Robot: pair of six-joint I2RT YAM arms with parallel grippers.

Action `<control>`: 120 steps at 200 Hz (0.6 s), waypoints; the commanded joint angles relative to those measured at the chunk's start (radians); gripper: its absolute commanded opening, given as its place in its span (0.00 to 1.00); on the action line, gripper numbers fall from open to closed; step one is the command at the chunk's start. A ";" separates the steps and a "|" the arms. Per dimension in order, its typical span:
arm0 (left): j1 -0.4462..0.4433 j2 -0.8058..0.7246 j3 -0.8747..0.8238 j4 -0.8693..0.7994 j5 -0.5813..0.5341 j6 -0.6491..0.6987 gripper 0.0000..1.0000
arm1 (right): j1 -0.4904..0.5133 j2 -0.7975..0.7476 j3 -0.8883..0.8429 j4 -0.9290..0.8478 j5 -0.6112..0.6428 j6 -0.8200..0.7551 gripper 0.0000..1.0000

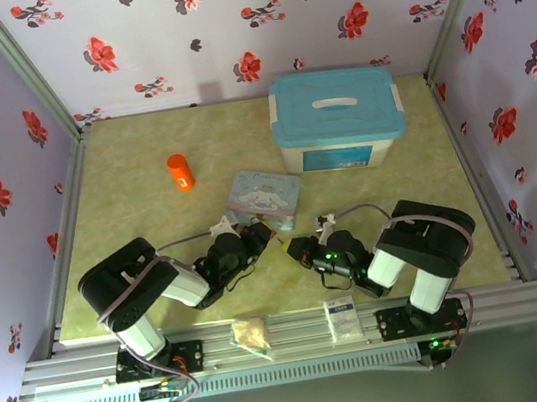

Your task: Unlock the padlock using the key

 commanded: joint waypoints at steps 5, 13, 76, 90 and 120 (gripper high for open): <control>-0.001 -0.010 0.027 0.071 0.017 -0.001 0.00 | 0.007 -0.004 -0.005 -0.011 0.013 -0.023 0.00; -0.001 -0.010 0.027 0.075 0.017 -0.004 0.00 | 0.006 -0.003 0.001 -0.007 0.011 -0.025 0.00; -0.021 0.025 0.017 0.109 0.011 -0.030 0.00 | 0.006 0.009 0.034 0.025 -0.007 -0.047 0.00; -0.025 0.025 0.018 0.118 0.009 -0.031 0.00 | 0.008 0.016 0.041 0.025 -0.009 -0.047 0.00; -0.028 0.010 0.019 0.118 0.008 -0.025 0.00 | 0.005 0.055 0.038 0.075 -0.010 -0.032 0.00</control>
